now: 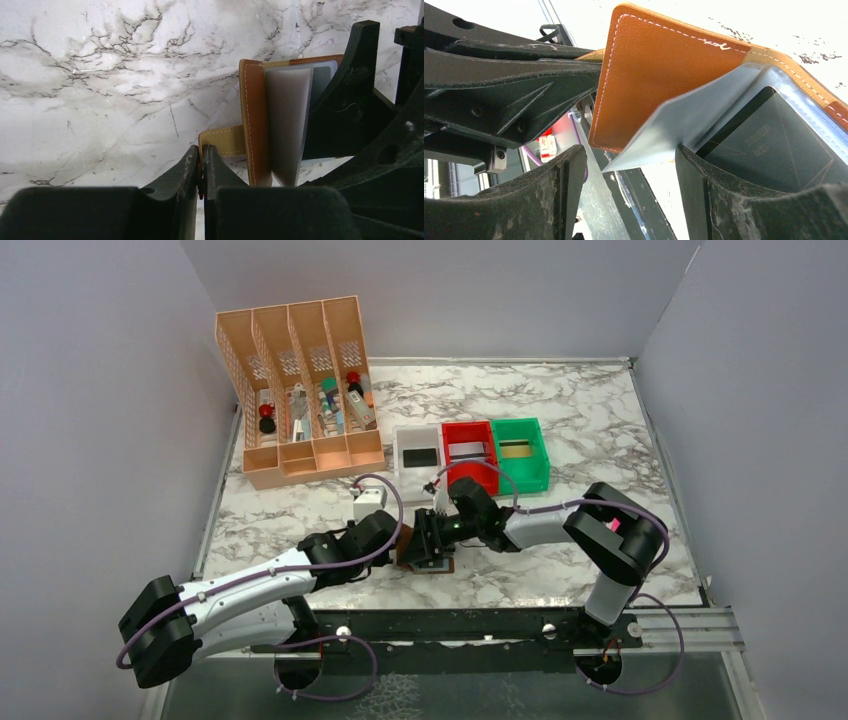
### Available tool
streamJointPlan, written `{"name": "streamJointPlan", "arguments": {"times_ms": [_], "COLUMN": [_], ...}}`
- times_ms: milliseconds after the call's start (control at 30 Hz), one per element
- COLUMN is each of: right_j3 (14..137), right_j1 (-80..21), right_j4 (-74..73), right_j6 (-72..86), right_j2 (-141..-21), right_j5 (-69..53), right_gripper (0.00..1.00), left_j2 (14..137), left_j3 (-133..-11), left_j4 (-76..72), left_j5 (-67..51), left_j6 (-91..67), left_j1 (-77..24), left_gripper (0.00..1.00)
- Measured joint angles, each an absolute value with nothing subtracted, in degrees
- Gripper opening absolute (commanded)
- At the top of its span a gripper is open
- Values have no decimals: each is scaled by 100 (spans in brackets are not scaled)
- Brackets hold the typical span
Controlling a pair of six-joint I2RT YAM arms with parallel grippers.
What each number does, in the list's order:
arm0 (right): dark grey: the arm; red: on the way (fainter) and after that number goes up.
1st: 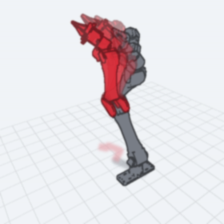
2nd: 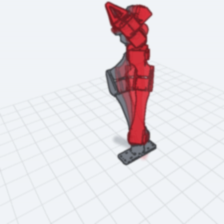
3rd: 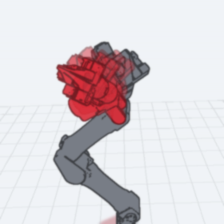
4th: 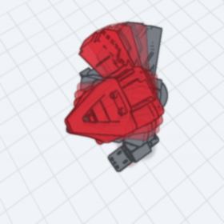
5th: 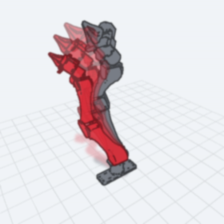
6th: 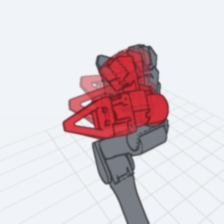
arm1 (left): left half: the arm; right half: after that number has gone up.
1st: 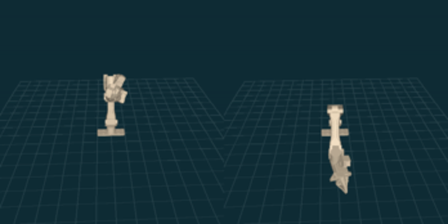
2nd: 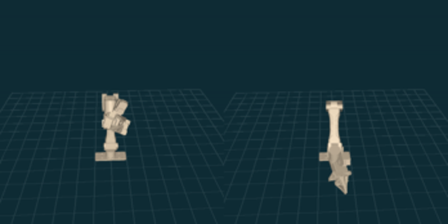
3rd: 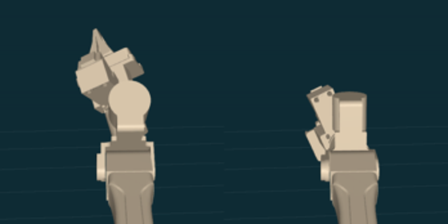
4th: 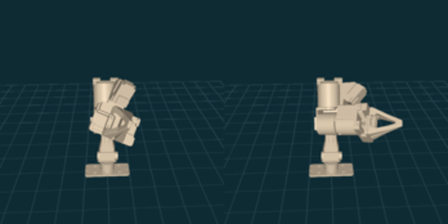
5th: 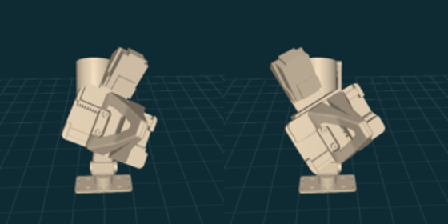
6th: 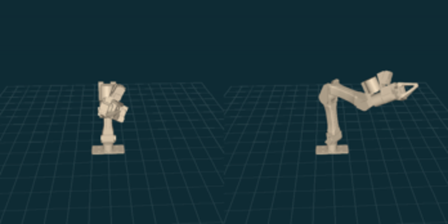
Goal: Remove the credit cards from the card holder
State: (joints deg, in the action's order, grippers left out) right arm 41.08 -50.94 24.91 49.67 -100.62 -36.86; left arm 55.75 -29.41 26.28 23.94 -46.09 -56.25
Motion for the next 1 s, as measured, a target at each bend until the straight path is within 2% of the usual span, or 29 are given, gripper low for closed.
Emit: {"name": "streamJointPlan", "arguments": {"times_ms": [167, 433, 533, 700, 1000], "right_j3": [4130, 4600, 4751, 4775, 4628], "right_j1": [-5096, -5096, -5096, -5098, -5103], "right_j4": [2526, 2353, 2331, 2244, 2250], "right_j6": [4950, 4718, 4644, 4619, 4654], "right_j2": [-10071, -10068, -10068, -10112, -10285], "right_j5": [-3686, -3627, -3559, -3387, -3247], "right_gripper": [68, 70, 64, 39, 21], "left_j2": [5572, 5804, 5859, 5833, 5765], "left_j3": [-2899, -2897, -2897, -2897, -2794], "left_j4": [2633, 2633, 2633, 2635, 2635], "left_j5": [2403, 2403, 2403, 2405, 2405], "left_j6": [-4665, -4672, -4672, -4674, -4727], "left_j1": [-5621, -5621, -5621, -5621, -5621], "left_gripper": [12, 12, 12, 12, 13]}}
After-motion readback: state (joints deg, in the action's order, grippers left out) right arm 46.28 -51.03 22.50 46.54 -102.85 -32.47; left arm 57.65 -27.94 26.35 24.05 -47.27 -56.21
